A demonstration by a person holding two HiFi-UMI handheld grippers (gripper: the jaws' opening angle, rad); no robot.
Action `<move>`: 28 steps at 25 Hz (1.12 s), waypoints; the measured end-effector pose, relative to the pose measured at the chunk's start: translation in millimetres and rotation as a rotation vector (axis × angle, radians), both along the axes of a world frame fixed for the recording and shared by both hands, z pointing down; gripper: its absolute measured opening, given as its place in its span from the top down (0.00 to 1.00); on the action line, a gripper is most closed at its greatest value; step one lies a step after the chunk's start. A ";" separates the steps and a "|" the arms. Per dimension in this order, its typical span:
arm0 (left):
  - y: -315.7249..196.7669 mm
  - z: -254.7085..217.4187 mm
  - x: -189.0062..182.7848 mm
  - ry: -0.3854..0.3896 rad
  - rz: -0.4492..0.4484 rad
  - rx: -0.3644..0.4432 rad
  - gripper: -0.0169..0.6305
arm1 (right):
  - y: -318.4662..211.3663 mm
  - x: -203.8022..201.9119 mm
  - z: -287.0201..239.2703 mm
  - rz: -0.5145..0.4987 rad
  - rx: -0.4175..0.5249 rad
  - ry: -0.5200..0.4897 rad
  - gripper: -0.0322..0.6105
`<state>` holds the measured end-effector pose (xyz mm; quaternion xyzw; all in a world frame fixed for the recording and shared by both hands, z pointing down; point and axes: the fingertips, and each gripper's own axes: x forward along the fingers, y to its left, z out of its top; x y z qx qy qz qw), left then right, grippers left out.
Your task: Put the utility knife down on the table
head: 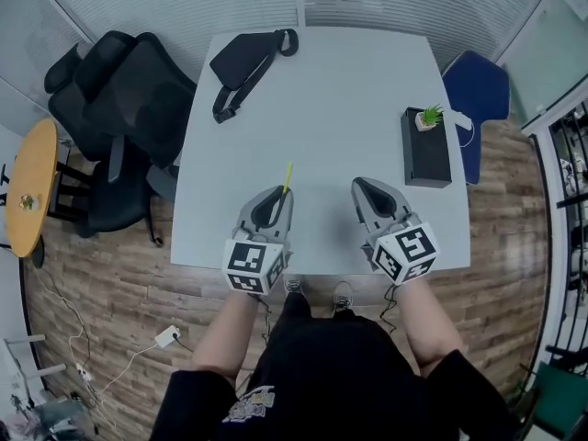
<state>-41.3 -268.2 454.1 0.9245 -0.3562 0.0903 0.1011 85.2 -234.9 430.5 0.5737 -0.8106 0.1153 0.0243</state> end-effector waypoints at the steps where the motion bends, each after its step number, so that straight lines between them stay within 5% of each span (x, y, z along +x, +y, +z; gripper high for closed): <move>1: -3.7 4.5 -0.2 -0.005 0.012 -0.007 0.90 | -0.9 -1.3 1.2 0.013 -0.004 0.001 0.93; 12: -35.9 66.8 -0.2 -0.095 0.126 -0.083 0.90 | -7.0 -15.5 22.5 0.110 -0.066 0.013 0.93; 28: -49.0 191.2 17.4 -0.417 0.299 -0.154 0.90 | -3.3 -17.4 64.8 0.223 -0.152 -0.016 0.93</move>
